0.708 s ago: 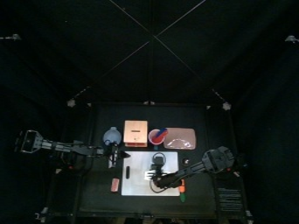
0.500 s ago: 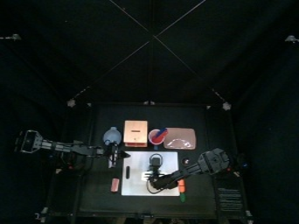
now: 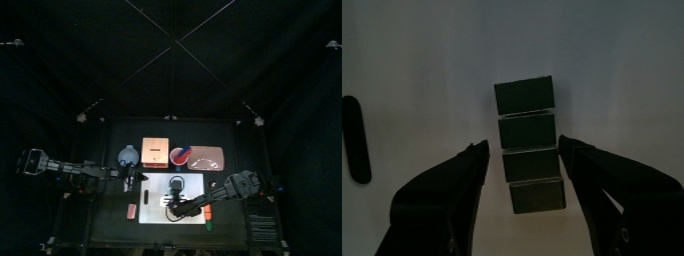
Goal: Place sushi on board then cut the sushi with the knife then place the pieces on the plate
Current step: Pick knife at handle with right hand
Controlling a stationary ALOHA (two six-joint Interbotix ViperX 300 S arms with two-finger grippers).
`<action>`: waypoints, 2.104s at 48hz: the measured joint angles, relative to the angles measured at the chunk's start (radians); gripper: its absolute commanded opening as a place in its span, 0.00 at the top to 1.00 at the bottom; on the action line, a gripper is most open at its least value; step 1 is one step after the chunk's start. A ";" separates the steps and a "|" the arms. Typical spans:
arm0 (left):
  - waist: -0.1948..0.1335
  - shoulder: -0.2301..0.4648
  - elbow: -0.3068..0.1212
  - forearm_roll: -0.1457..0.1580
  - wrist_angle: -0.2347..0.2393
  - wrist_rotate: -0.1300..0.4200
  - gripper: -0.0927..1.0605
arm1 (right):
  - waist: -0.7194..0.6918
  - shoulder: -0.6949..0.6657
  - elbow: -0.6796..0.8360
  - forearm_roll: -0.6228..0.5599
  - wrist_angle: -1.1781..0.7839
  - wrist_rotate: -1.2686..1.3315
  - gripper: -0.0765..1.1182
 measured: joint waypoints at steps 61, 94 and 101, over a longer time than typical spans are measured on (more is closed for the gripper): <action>0.026 0.000 0.015 0.002 0.005 0.000 0.92 | -0.834 -0.528 0.198 0.614 -0.031 -1.772 0.19; 0.083 0.000 0.040 -0.037 0.003 0.002 0.92 | -0.830 -0.417 0.149 0.681 0.020 -1.812 0.19; 0.084 0.000 0.040 -0.037 0.003 0.002 0.92 | -0.810 -0.413 0.141 0.696 0.023 -1.810 0.19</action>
